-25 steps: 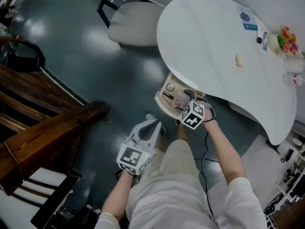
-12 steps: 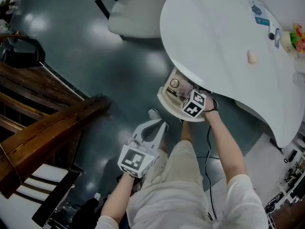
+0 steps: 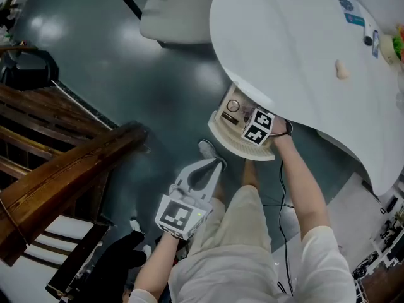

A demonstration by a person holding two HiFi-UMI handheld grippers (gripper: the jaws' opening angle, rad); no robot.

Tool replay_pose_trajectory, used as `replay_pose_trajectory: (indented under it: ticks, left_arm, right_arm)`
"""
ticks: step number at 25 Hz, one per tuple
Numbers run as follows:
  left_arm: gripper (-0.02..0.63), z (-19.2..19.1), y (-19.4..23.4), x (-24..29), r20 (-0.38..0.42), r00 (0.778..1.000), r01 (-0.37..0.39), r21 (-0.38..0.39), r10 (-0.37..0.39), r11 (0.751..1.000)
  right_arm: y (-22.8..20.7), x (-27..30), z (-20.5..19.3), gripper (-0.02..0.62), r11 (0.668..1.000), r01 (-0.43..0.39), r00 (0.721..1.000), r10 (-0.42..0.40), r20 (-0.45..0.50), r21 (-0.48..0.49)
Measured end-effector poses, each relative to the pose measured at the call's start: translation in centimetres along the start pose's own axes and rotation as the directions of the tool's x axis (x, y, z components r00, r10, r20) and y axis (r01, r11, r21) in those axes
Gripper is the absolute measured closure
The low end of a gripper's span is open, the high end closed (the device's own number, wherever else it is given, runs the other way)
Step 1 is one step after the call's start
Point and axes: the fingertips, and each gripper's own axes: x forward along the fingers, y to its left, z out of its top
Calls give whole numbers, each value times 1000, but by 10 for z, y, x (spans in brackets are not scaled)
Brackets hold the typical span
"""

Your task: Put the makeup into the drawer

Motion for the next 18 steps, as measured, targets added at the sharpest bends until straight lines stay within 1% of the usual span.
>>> replay_pose_trajectory:
  ticks: [3, 7, 13, 15, 18]
  left_arm:
    - [598, -4, 0, 5, -6, 1000, 2, -4, -2, 1000]
    - [598, -8, -1, 10, -13, 1000, 5, -5, -5, 1000]
    - [598, -5, -4, 10, -1, 1000, 3, -3, -3, 1000]
    - [598, -5, -4, 9, -1, 1000, 2, -7, -2, 1000]
    - [598, -6, -4, 7, -6, 1000, 0, -8, 0, 1000]
  right_arm:
    - [-2, 4, -1, 219, 1000, -6, 1000, 6, -31, -12]
    - [-13, 7, 8, 219, 999, 25, 1000, -25, -16, -44]
    - [-17, 14, 5, 219, 995, 49, 997, -54, -50, -89]
    - [-16, 14, 7, 219, 994, 57, 997, -61, -45, -97]
    - [-18, 10, 12, 219, 992, 86, 996, -87, -8, -97]
